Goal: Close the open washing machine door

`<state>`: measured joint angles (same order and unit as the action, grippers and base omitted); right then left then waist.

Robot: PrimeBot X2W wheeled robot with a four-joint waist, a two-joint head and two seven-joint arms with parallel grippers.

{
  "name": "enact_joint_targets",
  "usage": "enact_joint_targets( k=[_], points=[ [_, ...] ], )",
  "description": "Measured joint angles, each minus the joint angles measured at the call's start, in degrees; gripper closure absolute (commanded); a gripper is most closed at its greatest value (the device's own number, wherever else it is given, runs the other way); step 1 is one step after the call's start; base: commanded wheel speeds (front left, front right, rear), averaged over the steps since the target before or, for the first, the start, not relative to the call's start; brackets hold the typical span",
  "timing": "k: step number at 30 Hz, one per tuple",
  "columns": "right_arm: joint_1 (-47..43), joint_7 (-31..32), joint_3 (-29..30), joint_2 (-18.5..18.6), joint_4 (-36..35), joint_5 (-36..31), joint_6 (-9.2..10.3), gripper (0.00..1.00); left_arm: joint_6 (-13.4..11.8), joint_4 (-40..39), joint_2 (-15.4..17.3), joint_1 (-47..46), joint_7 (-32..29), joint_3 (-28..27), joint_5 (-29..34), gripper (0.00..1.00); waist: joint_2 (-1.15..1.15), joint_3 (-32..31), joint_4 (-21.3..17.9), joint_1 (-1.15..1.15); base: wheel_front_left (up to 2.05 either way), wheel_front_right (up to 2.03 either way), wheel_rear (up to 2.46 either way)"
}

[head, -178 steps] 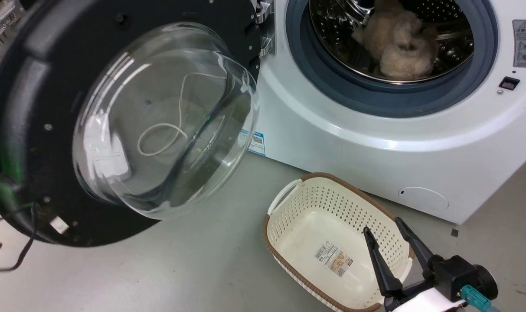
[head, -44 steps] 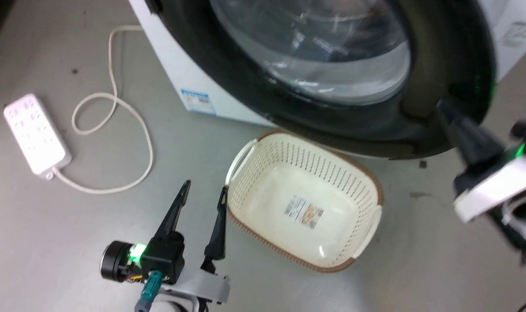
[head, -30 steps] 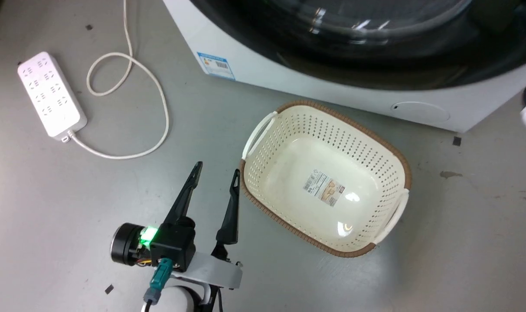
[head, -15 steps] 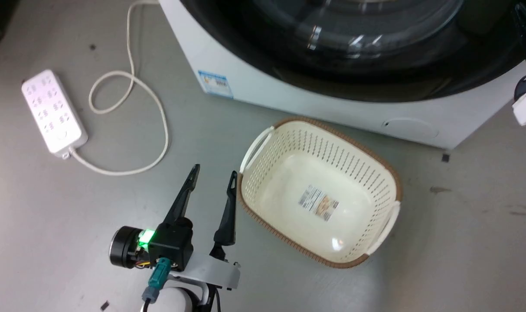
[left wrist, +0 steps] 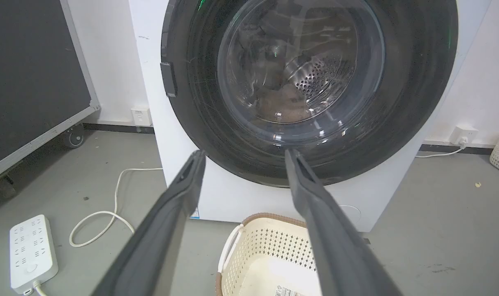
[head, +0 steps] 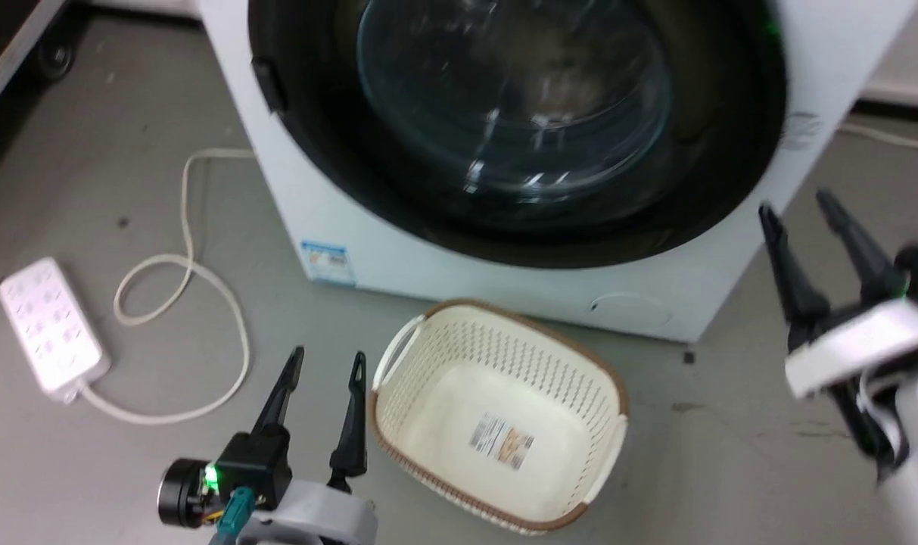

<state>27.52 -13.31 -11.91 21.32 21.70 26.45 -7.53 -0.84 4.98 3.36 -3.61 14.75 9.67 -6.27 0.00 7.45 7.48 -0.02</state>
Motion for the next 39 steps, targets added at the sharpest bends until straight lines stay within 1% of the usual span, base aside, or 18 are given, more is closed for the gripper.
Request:
enact_joint_targets(
  k=[3,5,8,13,17,23,34,35,39],
  points=[
    [-6.14,-0.51,4.80,-2.00,-4.31,-4.98,-0.01,0.00,0.36,0.64,-0.04,1.01,0.00,-0.62,-0.27,0.00,0.00,-2.16,-1.53,0.00,0.00,0.00,0.00],
    [-10.37,-0.69,8.37,-3.86,-7.25,-7.61,0.00,0.00,0.58,0.92,-0.07,1.59,0.00,-1.16,-0.40,0.00,0.00,-3.39,-2.48,0.00,0.00,0.00,0.00],
    [-16.35,-0.92,12.24,-7.08,-11.23,-11.00,0.01,0.00,1.10,1.10,-0.01,2.39,0.00,-1.86,-0.38,0.00,0.00,-4.86,-3.72,0.00,0.00,0.00,0.00],
    [-24.03,-0.92,14.61,-12.67,-14.68,-15.60,0.01,0.00,2.57,1.77,0.21,4.19,0.00,-2.66,-0.46,0.00,0.00,-6.64,-5.24,0.01,0.00,0.00,0.00],
    [-27.72,-0.93,15.92,-15.58,-15.57,-19.09,0.01,0.00,2.61,2.03,0.30,5.42,0.00,-3.36,-0.44,0.00,0.00,-7.77,-5.61,0.01,0.00,0.00,0.00],
    [-29.96,-0.96,17.07,-17.55,-16.35,-21.04,0.01,0.00,2.63,2.04,0.41,5.94,0.00,-3.85,0.63,0.00,0.00,-8.34,-5.45,0.01,0.00,0.00,0.00],
    [-30.77,-0.99,16.48,-17.98,-16.22,-22.05,0.00,0.00,2.57,2.25,0.27,5.98,0.00,-4.70,1.55,0.00,0.00,-8.66,-5.14,0.02,0.00,0.00,0.00],
    [-30.80,-0.98,16.41,-17.98,-16.21,-22.04,0.00,1.00,2.60,2.34,0.23,5.98,-0.01,-4.67,1.54,1.00,0.00,-8.63,-5.03,0.02,0.00,0.00,0.00],
    [-30.75,-0.85,16.41,-17.98,-16.21,-22.03,0.00,1.00,2.55,2.34,0.20,5.97,-0.11,-4.70,1.54,1.00,0.00,-8.62,-5.05,0.02,0.00,0.00,0.00]
  ],
)
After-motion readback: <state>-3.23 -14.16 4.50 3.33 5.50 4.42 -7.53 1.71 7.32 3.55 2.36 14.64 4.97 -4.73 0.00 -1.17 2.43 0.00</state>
